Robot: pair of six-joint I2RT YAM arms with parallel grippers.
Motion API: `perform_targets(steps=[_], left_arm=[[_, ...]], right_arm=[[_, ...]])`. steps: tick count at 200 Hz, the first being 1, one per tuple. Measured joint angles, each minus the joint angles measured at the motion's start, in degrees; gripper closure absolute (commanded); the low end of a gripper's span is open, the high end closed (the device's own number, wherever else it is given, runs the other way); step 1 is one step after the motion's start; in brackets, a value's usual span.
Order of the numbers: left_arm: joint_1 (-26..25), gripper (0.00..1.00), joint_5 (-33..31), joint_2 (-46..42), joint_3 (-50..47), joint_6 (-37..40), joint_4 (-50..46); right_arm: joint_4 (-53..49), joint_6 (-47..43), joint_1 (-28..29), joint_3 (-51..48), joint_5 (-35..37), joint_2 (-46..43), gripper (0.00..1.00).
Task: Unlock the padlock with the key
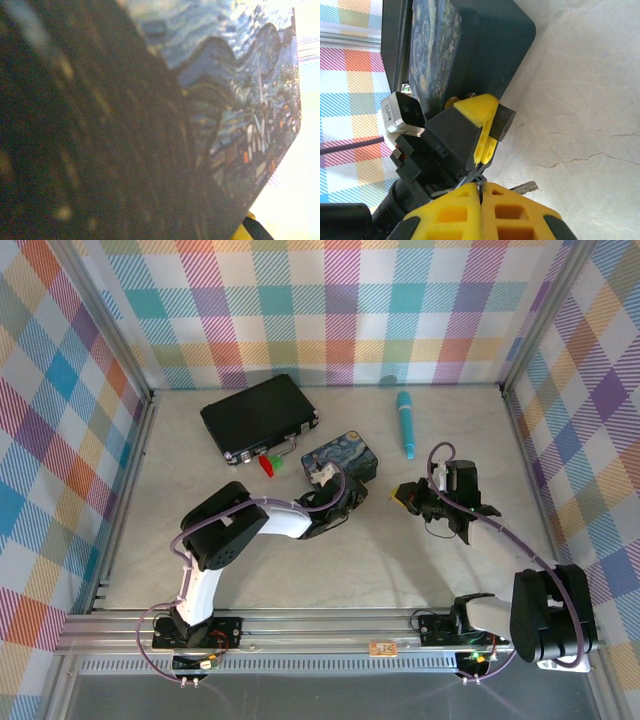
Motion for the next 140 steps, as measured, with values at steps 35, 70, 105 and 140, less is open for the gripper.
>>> perform_targets(steps=[35, 70, 105, 140], left_arm=[[0.0, 0.55, 0.2, 0.3, 0.7, -0.8, -0.5], [0.0, 0.46, 1.7, -0.9, 0.1, -1.3, -1.4], [0.0, 0.46, 4.7, -8.7, -6.3, -1.8, -2.4], [-0.6, 0.48, 5.3, -20.5, -10.0, -1.7, -4.3]], right_arm=[[-1.9, -1.7, 0.0, 0.0, 2.1, -1.6, 1.0], [-3.0, -3.0, 0.1, 0.0, 3.5, -2.8, 1.0], [-3.0, -3.1, 1.7, 0.0, 5.0, -3.9, 1.0], [-1.6, 0.0, 5.6, -0.1, 7.7, -4.9, 1.0]])
